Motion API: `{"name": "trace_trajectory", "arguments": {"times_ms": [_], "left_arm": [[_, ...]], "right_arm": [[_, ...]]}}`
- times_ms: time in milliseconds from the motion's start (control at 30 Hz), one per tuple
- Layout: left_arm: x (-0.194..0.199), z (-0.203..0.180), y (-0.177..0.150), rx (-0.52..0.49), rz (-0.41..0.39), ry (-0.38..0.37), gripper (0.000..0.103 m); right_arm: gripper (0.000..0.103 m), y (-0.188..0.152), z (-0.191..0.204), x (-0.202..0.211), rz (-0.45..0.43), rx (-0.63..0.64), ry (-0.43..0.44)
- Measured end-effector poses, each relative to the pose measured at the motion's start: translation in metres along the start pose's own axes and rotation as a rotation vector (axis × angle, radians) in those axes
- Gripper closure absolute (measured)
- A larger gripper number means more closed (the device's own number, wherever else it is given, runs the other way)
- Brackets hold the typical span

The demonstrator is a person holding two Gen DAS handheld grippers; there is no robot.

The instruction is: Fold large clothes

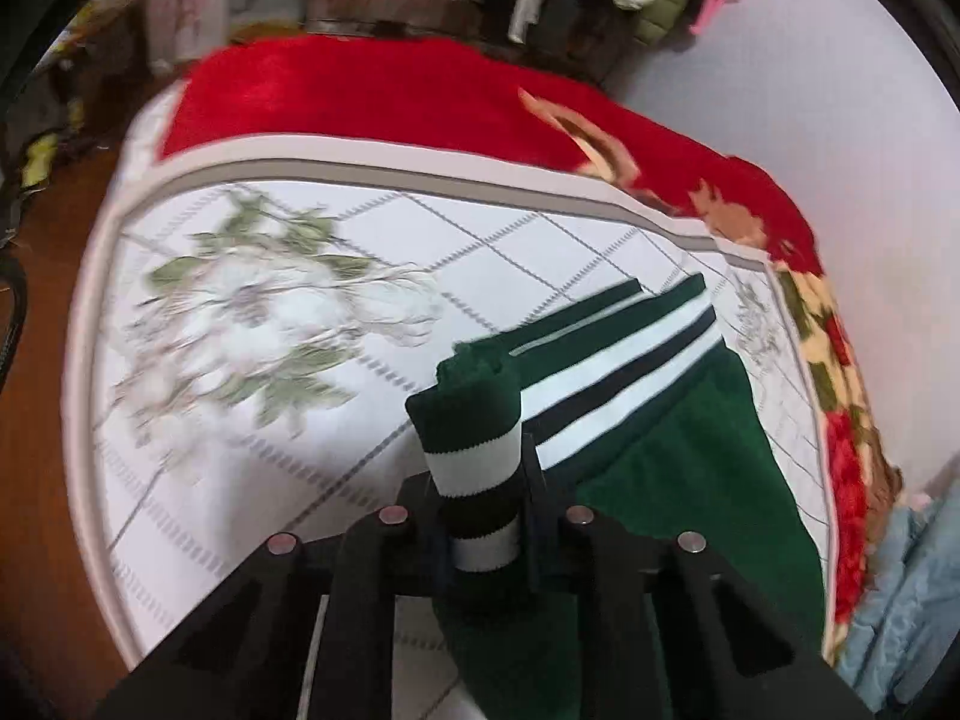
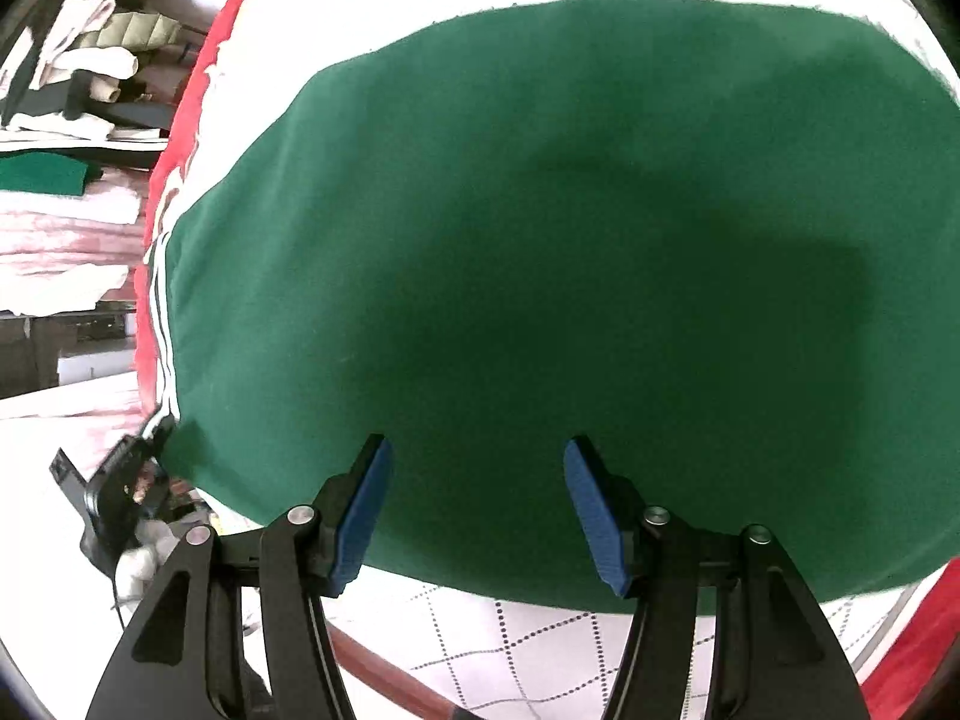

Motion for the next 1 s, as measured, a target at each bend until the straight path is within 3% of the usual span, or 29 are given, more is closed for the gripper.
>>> {"name": "trace_trajectory", "arguments": {"times_ms": [33, 67, 100, 167, 200, 300, 400, 433, 467, 500, 633, 767, 867, 1000], "left_arm": [[-0.005, 0.001, -0.003, 0.016, 0.025, -0.012, 0.083], [-0.013, 0.002, -0.009, 0.039, 0.053, -0.040, 0.073], [-0.016, 0.001, -0.011, 0.052, 0.067, -0.059, 0.054], [-0.022, -0.004, -0.018, 0.099, 0.102, -0.122, 0.033], [-0.023, -0.006, -0.020, 0.114, 0.102, -0.134, 0.028], [-0.032, -0.007, -0.024, 0.115, 0.089, -0.114, 0.028], [-0.034, -0.015, -0.021, 0.104, 0.050, -0.112, 0.029], [-0.034, -0.020, -0.020, 0.073, 0.032, -0.097, 0.034], [-0.033, -0.023, -0.018, 0.035, 0.011, -0.069, 0.061], [-0.034, -0.029, -0.016, 0.009, -0.002, -0.066, 0.075], [-0.013, -0.056, -0.002, -0.091, -0.070, -0.056, 0.081], [0.032, -0.103, 0.011, -0.209, -0.165, -0.111, 0.082], [0.082, -0.165, 0.006, -0.362, -0.242, -0.209, 0.083], [0.143, -0.246, -0.019, -0.552, -0.305, -0.366, 0.083]], "right_arm": [[0.041, 0.001, -0.002, 0.002, -0.007, -0.001, -0.002], [0.041, 0.003, -0.006, 0.001, -0.010, -0.002, -0.010], [0.041, 0.004, -0.011, 0.000, -0.010, -0.008, -0.022], [0.041, 0.006, -0.025, -0.003, -0.011, -0.053, -0.042], [0.041, 0.007, -0.031, -0.006, -0.007, -0.083, -0.041], [0.041, 0.007, -0.046, -0.006, -0.008, -0.154, -0.014], [0.041, 0.007, -0.046, -0.007, -0.009, -0.138, -0.010], [0.041, 0.007, -0.047, -0.006, -0.009, -0.120, -0.016], [0.041, 0.006, -0.051, -0.002, -0.009, -0.101, -0.022], [0.041, 0.005, -0.051, -0.002, -0.006, -0.084, -0.026], [0.041, 0.003, -0.065, -0.006, 0.014, -0.072, -0.012], [0.038, 0.002, -0.080, -0.010, 0.017, -0.106, 0.034], [0.027, 0.000, -0.087, -0.007, 0.010, -0.157, 0.124], [0.027, -0.005, -0.107, 0.017, 0.008, -0.312, 0.256]]}}
Point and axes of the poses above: each gripper's, at about its wrist camera, not at the fingertips, and x roughly against the way its jaws point, z to its left, y to its top, the point moved 7 cm from there along -x, roughly the way its jaws point, and after that the axes turned 13 degrees about -z, right-handed, at the moved point
